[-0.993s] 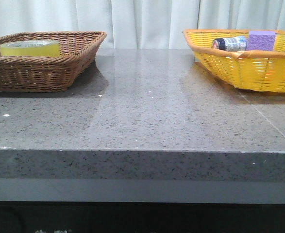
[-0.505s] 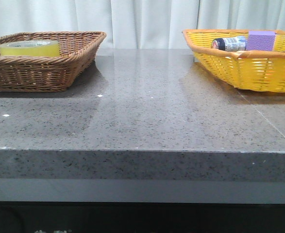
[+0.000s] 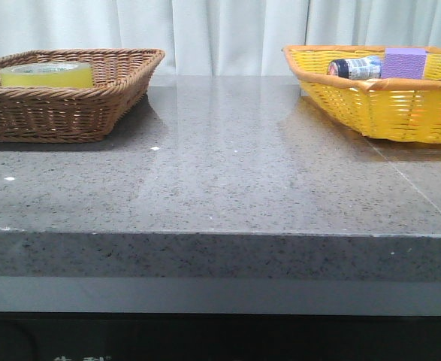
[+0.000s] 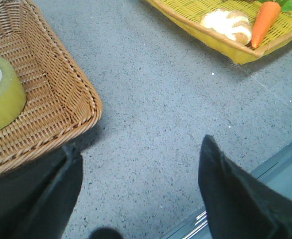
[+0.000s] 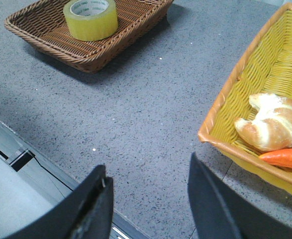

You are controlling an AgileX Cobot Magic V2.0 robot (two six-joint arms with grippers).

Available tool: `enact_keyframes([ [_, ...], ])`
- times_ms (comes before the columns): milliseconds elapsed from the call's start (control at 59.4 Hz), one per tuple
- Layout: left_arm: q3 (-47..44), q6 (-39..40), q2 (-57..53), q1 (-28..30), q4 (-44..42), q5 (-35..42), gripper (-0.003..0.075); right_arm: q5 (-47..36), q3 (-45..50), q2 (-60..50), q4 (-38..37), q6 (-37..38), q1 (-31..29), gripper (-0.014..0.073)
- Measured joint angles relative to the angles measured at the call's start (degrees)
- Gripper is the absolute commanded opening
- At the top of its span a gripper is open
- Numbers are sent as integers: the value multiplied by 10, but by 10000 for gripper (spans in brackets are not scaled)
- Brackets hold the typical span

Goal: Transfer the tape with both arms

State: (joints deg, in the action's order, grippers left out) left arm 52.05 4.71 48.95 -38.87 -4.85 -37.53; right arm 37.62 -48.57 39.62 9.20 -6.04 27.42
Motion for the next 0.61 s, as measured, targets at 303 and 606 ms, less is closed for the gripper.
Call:
enact_keyframes([
  [303,-15,0,-9,0,0,7,143,0,0,0,0,0,0,50],
  [606,-15,0,-9,0,1,3,-20,0,0,0,0,0,0,-68],
])
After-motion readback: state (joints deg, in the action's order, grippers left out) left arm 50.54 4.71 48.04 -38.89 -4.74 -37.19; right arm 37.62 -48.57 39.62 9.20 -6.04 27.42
